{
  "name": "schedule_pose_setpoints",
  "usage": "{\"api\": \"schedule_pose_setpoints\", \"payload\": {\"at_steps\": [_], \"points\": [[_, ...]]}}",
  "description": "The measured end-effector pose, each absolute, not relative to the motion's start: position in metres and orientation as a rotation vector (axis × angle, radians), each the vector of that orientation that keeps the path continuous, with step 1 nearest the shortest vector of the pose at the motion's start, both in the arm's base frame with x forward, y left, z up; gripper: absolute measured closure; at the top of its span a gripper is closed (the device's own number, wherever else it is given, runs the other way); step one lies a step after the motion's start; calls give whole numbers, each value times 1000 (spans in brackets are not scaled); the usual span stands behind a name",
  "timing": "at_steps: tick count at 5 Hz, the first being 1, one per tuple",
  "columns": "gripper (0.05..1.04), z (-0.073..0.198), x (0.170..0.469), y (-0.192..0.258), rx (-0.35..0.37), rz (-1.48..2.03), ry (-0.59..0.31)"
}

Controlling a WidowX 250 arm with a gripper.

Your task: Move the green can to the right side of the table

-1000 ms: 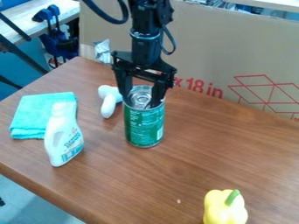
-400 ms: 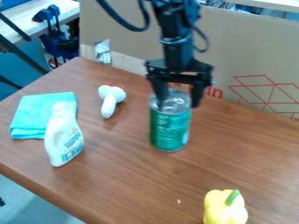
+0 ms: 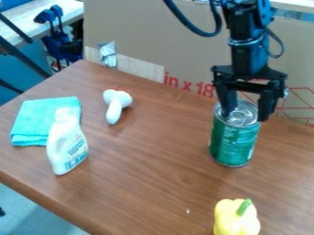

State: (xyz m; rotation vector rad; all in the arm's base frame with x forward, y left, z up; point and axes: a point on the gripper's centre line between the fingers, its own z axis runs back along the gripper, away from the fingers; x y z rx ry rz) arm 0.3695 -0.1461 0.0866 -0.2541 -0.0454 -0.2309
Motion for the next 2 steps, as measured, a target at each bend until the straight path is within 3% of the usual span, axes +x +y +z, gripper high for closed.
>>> {"api": "schedule_pose_setpoints", "payload": {"at_steps": [2], "points": [[83,86,372,-162,-266,-285,-65]]}}
